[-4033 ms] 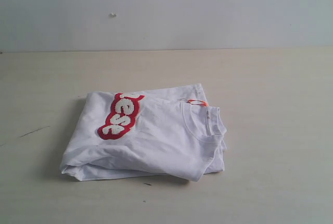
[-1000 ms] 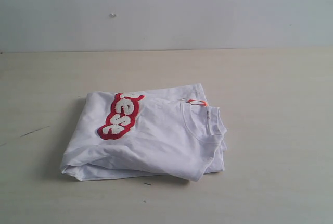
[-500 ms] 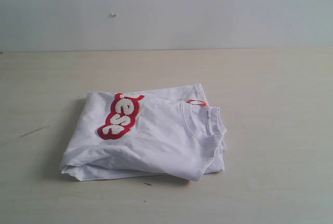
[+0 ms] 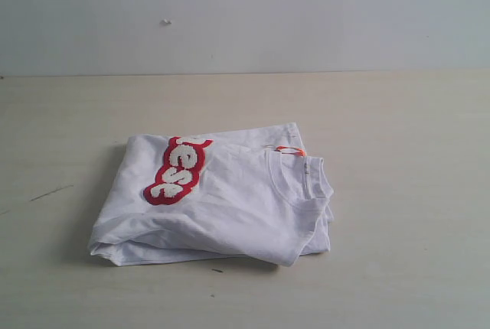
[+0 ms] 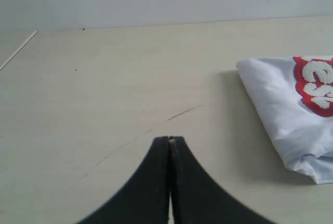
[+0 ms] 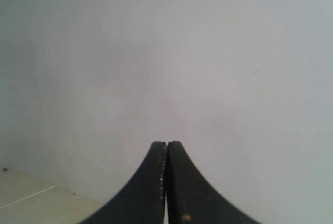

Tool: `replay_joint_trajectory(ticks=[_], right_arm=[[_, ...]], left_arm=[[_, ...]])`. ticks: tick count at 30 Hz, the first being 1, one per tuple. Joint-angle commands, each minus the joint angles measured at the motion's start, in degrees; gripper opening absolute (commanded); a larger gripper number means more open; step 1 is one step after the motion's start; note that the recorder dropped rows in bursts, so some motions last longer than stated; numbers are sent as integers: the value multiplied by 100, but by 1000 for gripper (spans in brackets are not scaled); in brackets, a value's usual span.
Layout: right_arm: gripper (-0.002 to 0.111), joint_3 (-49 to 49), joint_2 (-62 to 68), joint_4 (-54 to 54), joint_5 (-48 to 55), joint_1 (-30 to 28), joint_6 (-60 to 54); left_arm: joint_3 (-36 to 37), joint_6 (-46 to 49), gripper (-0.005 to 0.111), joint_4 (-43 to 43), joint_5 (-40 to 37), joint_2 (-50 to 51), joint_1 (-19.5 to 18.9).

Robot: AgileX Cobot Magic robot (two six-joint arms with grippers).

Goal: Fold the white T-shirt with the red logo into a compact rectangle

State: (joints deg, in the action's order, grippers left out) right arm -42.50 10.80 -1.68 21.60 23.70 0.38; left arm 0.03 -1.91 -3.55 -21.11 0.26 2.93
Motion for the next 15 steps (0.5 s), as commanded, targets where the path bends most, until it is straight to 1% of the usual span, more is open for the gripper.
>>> replay_joint_trajectory(ticks=[1,7,9,10,12,13,14,15], right_arm=[[0,39,-5,-24,-30,-9,-38],[0,39,-5,-24,-30,-9,-38],[0,39,-5,-24,-69,-9,-318],[0,102,-13,-38,-264,-58,-343],[0,394,-147,6,-1257,-389,-343],[0,703,-295,123,-2004,-723,-319],[0,863,-361,168,-2247,-874,-299],[0,1103,-500,168,-2653,-1196,-236]], left_arm=[[-3,-8,0,-27,35,-26,-17],[-3,-8,0,-27,35,-26,-17],[-3,-8,0,-27,35,-26,-17],[-3,-8,0,-27,35,-26,-17],[-3,-8,0,-27,35,-26,-17],[-3,-8,0,-27,35,-26,-17],[-3,-8,0,-27,35,-26,-17],[-3,-8,0,-27,35,-26,-17]])
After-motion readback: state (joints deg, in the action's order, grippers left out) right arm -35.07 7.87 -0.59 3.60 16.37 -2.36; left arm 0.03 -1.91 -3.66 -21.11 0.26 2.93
